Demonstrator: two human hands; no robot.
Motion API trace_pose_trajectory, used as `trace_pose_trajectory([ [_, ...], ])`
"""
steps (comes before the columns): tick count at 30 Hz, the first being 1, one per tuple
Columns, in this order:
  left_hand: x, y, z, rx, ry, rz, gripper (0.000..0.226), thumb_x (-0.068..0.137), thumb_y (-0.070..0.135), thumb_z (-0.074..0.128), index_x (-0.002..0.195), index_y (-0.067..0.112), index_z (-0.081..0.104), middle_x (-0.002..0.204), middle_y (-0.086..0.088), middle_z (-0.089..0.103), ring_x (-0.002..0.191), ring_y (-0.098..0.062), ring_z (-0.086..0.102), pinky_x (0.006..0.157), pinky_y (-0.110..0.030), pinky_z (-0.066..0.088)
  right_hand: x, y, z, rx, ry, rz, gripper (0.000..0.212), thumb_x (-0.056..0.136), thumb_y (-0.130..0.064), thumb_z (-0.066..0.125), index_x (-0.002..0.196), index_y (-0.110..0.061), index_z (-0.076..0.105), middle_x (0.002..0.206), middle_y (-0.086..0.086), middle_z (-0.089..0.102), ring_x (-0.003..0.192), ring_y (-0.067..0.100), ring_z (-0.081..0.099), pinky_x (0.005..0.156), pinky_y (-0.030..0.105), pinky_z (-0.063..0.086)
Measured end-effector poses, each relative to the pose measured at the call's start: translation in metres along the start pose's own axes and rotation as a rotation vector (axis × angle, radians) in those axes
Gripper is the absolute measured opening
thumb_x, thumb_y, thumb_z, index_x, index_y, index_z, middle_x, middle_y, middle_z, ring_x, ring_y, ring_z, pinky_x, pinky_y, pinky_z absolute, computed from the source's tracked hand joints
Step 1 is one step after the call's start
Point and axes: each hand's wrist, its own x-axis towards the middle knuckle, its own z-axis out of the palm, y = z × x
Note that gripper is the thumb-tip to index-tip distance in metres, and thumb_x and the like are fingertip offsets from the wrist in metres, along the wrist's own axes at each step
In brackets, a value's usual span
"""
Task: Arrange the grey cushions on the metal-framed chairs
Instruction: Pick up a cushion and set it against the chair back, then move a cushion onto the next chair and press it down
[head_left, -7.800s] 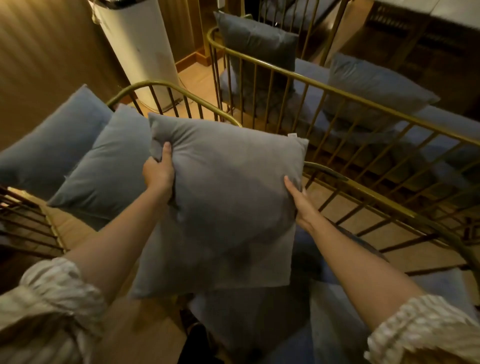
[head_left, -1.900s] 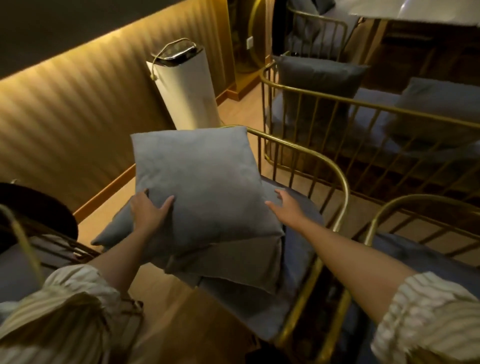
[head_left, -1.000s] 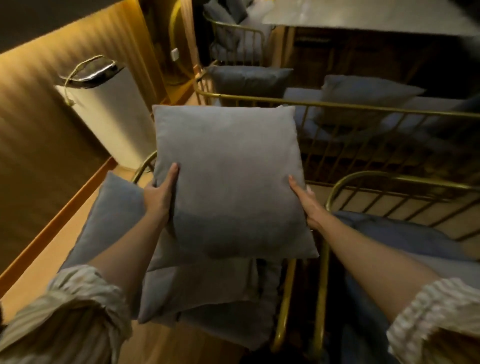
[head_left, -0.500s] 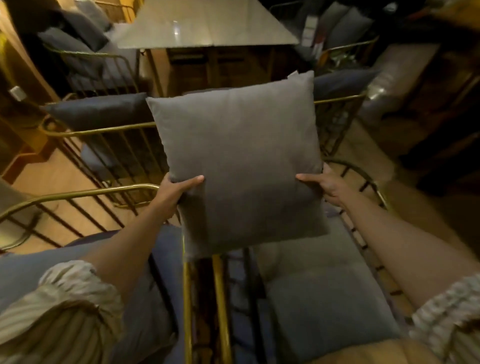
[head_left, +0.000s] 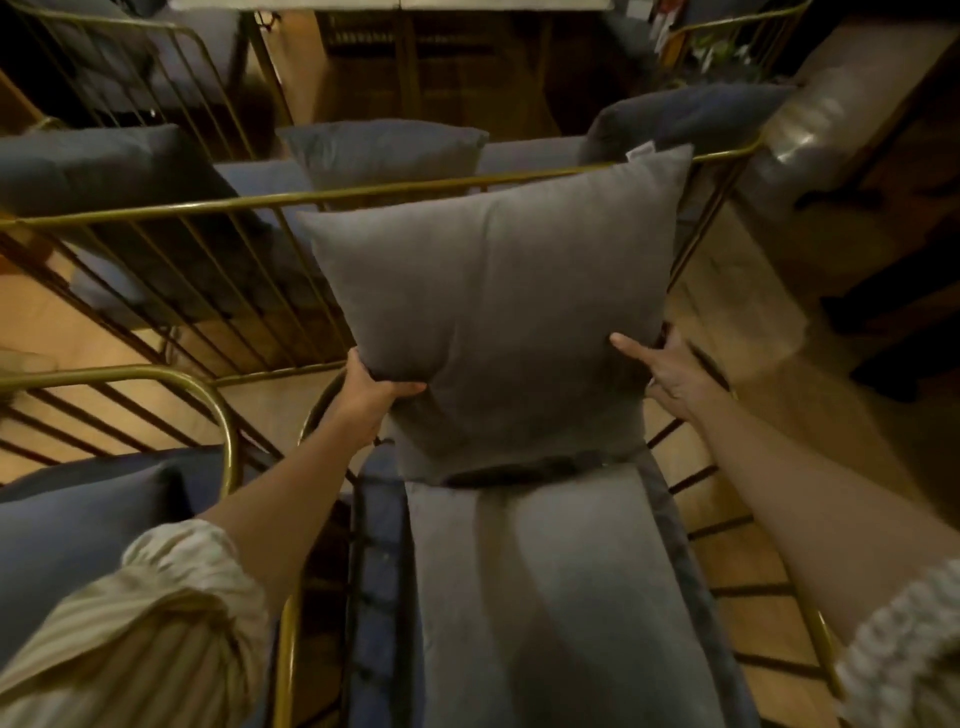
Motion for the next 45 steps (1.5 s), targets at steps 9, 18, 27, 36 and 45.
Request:
trace_pose_trajectory([
  [9,0.023,-0.068,0.021,0.294,0.005,-0.003,0.107,0.077,0.018,0.082,0.154,0.024,0.010,0.157,-0.006,0.032,0.144,-0.029,0.032,0.115,-0.049,0.035,0.052,0.081,-0.024,0.043,0.022,0.122,0.096,0.073,-0.026,0.082,0.151,-0.023,0.027,0.151,0.004,0.043,0.139,0.027,0.041,0.113,0.049,0.038],
  [18,0.012,-0.079,0.038,0.403,0.018,-0.065,0.087,0.091,0.017,0.067,0.156,0.016,0.008,0.159,-0.009,0.030,0.146,-0.031,0.030,0.117,-0.045,0.031,0.040,0.109,-0.031,-0.094,0.076,0.171,0.090,0.078,-0.035,0.080,0.150,-0.024,0.028,0.152,0.005,0.042,0.137,0.028,0.044,0.110,0.049,0.042],
  [27,-0.067,-0.064,-0.032,0.620,0.176,-0.079,0.069,0.098,0.028,0.057,0.154,0.006,0.022,0.158,-0.011,0.032,0.145,-0.030,0.032,0.114,-0.036,0.029,-0.015,0.116,0.041,-0.647,0.148,0.175,0.044,0.095,-0.045,0.057,0.069,-0.009,0.055,0.073,0.008,0.056,0.090,0.031,0.059,0.076,0.037,0.039],
  [36,-0.139,-0.075,-0.232,0.681,0.307,-0.051,0.052,0.092,0.024,0.065,0.135,-0.002,0.049,0.138,-0.012,0.052,0.131,-0.030,0.048,0.097,-0.040,0.041,-0.081,0.131,0.248,-0.687,-0.260,0.073,0.011,0.097,-0.026,0.058,0.089,-0.019,0.062,0.102,0.014,0.069,0.082,0.022,0.063,0.064,0.029,0.046],
  [45,-0.209,-0.146,-0.472,0.738,0.483,-0.223,0.076,0.089,0.033,0.069,0.146,-0.004,0.035,0.151,-0.025,0.038,0.141,-0.038,0.034,0.115,-0.042,0.026,-0.192,0.237,0.480,-0.577,-0.410,0.251,0.019,0.098,-0.019,0.055,0.079,-0.021,0.053,0.074,0.000,0.060,0.055,0.009,0.056,0.042,0.019,0.045],
])
